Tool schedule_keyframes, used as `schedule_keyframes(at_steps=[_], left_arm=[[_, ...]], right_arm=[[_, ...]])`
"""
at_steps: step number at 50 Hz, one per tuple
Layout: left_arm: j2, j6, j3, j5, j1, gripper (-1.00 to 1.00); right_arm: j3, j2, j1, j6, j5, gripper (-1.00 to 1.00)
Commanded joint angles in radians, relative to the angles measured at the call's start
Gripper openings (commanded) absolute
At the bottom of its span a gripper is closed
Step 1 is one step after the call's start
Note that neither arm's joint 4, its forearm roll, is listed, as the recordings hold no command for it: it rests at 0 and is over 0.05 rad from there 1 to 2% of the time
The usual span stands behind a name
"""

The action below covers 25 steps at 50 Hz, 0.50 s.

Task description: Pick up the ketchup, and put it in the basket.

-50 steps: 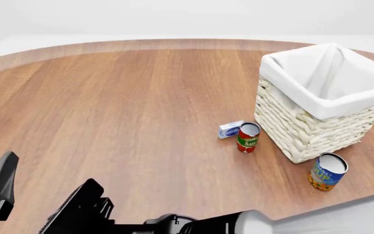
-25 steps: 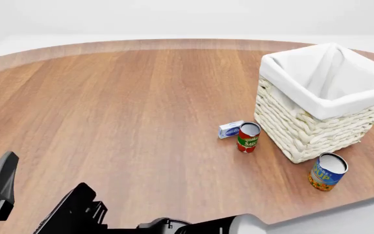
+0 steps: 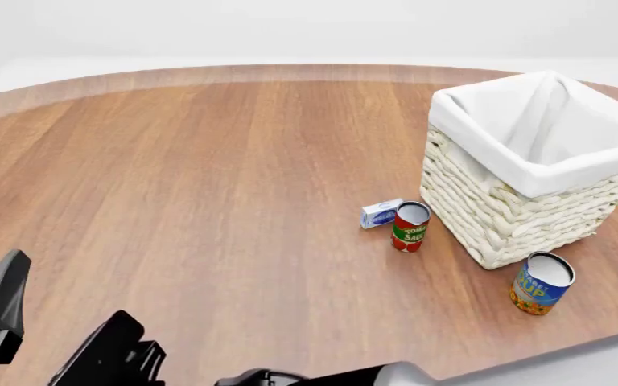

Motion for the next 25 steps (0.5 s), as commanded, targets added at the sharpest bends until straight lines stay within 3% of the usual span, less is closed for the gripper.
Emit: schedule_keyframes(at_steps=[1, 25], left_arm=[[0.000, 0.000, 0.000, 0.000, 0.000, 1.00], [0.000, 0.000, 0.000, 0.000, 0.000, 1.00]], right_arm=[[-0.020, 0.007, 0.013, -0.005, 0.014, 1.00], [-0.073, 0.068, 0.009, -0.019, 0.038, 1.00]])
